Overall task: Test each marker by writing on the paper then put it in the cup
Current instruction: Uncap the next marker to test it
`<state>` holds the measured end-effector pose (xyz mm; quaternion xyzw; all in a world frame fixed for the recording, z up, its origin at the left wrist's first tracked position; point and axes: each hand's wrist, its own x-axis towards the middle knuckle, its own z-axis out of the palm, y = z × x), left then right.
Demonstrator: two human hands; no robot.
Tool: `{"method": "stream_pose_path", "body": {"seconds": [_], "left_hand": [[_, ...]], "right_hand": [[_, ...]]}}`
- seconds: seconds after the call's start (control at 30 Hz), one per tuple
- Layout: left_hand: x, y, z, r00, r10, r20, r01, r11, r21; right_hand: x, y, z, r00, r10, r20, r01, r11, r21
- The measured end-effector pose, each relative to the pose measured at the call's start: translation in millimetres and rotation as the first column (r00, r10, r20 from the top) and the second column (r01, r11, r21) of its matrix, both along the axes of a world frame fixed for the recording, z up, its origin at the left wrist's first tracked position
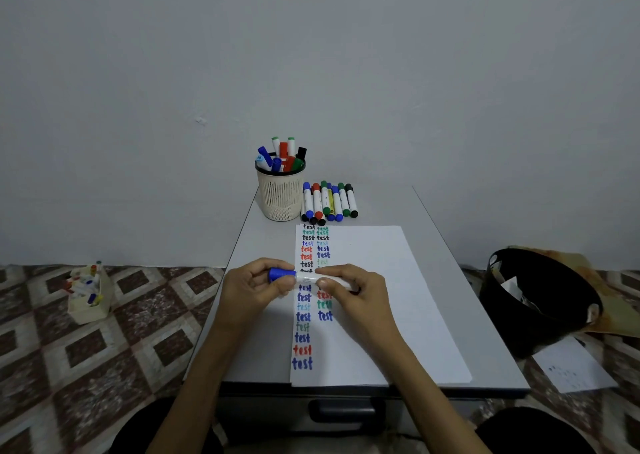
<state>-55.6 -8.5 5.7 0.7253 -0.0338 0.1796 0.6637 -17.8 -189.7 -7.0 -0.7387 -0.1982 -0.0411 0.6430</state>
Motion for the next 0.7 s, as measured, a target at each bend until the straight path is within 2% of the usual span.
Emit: {"method": "stream_pose_path", "body": {"seconds": [0.17, 0.53, 0.63, 0.7], "left_hand": [[-0.4, -0.2, 1.0, 1.000, -0.010, 0.010, 0.009, 0.999, 0.038], [0.9, 2.8, 1.3, 0.996, 0.004, 0.085, -0.014, 0.992, 0.125], [2.2, 0.4, 2.7, 0.993, 0.006, 0.117, -0.020, 0.992, 0.121], [2.4, -1.2, 2.0, 0.993, 0.023, 0.119, -0.039, 0.991, 0.129]], "right_hand": [[1.6, -0.9, -3.9, 0.998, -0.034, 0.058, 0.041, 0.990, -0.133], [-3.4, 4.9, -0.5, 0.985, -0.020, 0.169, 0.048, 0.986, -0.159], [-3.9, 7.3, 1.1, 0.960, -0.061, 0.273, 0.122, 0.969, -0.215], [-1.9, 7.3, -0.1, 0.892, -0.126, 0.434, 0.273, 0.915, -0.296]]}}
